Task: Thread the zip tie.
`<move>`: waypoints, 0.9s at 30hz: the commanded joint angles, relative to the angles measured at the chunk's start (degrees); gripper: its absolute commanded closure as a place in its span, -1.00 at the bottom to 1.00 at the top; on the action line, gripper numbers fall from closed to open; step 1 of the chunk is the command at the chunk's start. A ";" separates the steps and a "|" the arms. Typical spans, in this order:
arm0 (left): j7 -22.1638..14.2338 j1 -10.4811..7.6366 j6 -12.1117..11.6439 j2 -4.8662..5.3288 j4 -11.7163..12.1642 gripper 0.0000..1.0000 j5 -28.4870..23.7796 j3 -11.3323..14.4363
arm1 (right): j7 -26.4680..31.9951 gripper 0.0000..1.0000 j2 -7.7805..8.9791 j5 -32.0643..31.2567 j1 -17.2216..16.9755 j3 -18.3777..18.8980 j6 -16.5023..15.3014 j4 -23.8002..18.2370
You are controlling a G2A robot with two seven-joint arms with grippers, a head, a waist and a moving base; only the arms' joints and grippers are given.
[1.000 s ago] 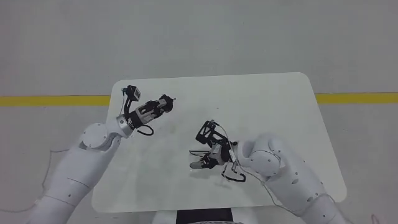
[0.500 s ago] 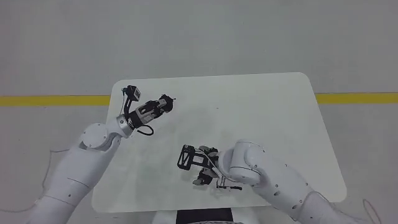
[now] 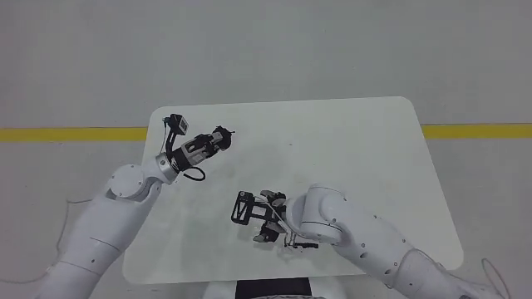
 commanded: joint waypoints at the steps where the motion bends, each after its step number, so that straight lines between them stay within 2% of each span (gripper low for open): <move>1: 0.00 0.00 0.00 0.00 0.00 1.00 0.00 0.00 | -0.01 -1.00 0.04 -0.12 -0.10 0.05 0.03 -0.10; 10: 0.00 0.00 0.00 0.00 0.00 1.00 0.00 0.00 | -1.34 -1.00 0.09 -0.82 -0.48 -0.13 -0.45 0.98; 17: 0.00 0.00 0.00 0.00 0.00 1.00 0.00 0.00 | 0.19 -1.00 -0.61 -2.42 1.39 -1.98 -0.09 3.65; 18: 0.00 0.00 0.00 0.00 0.00 1.00 0.00 0.00 | 0.23 -0.92 -0.78 -2.67 1.65 -2.31 0.27 3.91; 19: 0.00 0.00 0.00 0.00 0.00 1.00 0.00 0.00 | 0.17 -0.16 -0.93 -2.75 1.88 -2.57 0.52 4.17; 20: 0.00 0.00 0.00 0.00 0.00 1.00 0.00 0.00 | 0.11 0.16 -1.06 -3.00 2.13 -2.74 0.82 4.45; 21: 0.00 0.00 0.00 0.00 0.00 1.00 0.00 0.00 | 0.17 0.34 -1.20 -3.60 2.37 -2.98 1.30 4.70; 23: 0.00 0.00 0.00 0.00 0.00 1.00 0.00 0.00 | 0.40 0.62 -1.38 -4.23 2.59 -3.28 1.88 5.02; 27: 0.00 0.00 0.00 0.00 0.00 1.00 0.00 0.00 | 1.44 0.62 -1.67 -5.99 2.90 -3.88 2.99 5.44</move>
